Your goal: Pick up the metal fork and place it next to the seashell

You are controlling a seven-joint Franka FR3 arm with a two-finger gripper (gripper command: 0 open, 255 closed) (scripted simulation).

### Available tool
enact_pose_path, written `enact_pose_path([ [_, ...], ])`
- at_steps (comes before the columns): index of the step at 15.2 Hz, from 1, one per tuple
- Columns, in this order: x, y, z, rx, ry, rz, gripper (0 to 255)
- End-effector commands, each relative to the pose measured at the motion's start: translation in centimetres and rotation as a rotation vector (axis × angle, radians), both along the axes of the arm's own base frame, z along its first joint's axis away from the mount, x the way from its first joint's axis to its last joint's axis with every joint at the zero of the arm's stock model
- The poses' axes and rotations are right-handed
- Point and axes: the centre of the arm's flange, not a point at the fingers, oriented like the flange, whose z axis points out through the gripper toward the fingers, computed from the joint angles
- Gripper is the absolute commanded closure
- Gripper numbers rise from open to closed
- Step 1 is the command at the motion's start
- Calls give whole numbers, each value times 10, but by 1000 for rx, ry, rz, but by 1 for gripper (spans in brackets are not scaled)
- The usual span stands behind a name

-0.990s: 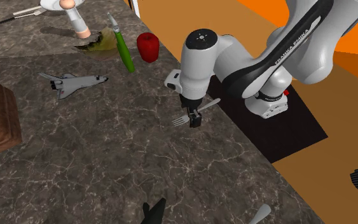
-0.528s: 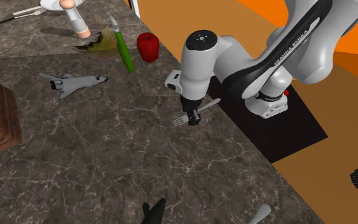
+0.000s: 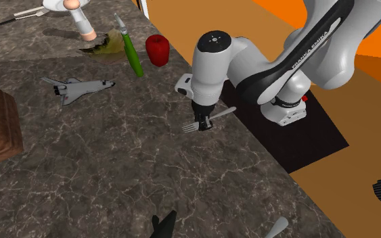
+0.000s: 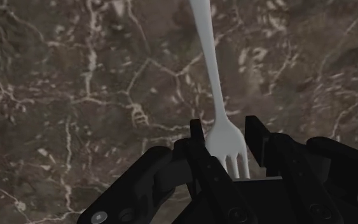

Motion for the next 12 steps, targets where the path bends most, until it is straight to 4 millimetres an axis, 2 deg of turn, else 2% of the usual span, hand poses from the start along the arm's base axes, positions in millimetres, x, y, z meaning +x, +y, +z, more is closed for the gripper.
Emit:
enact_pose_path([
  [1,-1,1,-3,0,5,3,255],
  [12,-1,1,55,0,5,3,255],
])
